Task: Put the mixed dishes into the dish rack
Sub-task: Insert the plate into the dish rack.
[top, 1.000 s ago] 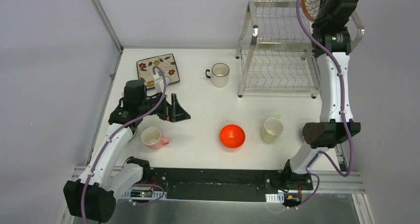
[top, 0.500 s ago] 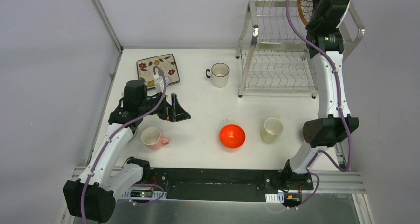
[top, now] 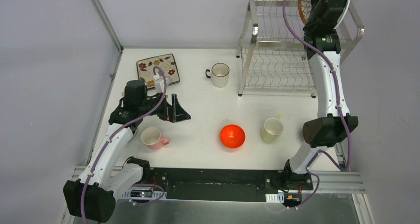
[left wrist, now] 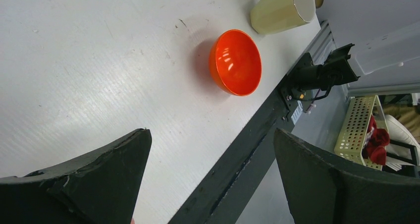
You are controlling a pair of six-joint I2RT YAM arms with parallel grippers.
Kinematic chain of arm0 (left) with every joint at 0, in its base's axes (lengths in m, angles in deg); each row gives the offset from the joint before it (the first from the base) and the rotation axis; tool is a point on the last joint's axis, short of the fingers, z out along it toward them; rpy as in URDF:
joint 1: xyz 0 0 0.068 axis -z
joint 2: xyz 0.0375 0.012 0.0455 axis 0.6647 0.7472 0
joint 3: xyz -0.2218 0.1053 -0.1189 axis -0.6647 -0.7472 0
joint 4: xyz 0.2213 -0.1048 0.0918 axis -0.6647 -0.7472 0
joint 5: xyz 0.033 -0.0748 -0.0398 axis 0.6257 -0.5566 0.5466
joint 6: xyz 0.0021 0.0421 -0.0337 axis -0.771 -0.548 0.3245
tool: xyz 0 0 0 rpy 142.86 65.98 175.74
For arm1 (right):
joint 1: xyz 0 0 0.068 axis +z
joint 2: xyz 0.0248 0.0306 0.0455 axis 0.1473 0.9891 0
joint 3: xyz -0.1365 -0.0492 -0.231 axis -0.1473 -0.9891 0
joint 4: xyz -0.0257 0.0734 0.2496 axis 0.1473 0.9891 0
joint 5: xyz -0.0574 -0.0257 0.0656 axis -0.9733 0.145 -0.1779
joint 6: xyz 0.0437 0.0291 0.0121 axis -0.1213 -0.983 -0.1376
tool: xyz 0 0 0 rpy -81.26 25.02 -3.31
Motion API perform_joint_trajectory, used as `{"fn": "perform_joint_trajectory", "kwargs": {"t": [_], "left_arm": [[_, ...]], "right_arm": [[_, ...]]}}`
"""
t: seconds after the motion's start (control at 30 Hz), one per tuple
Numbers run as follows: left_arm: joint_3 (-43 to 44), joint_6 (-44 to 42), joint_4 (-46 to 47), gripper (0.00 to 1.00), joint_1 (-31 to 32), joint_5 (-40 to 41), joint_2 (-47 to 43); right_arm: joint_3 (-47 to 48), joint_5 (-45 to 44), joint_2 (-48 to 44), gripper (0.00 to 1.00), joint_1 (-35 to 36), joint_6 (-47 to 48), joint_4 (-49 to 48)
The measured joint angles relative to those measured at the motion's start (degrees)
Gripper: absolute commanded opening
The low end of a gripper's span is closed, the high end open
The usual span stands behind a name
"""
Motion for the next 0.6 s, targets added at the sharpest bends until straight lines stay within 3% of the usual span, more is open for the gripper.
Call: {"fn": "perform_joint_trajectory", "kwargs": {"t": [0.6], "left_arm": [[0.00, -0.02, -0.04, 0.99, 0.00, 0.13, 0.00]], "right_arm": [[-2.69, -4.26, -1.77, 0.00, -0.72, 1.11, 3.15]]}}
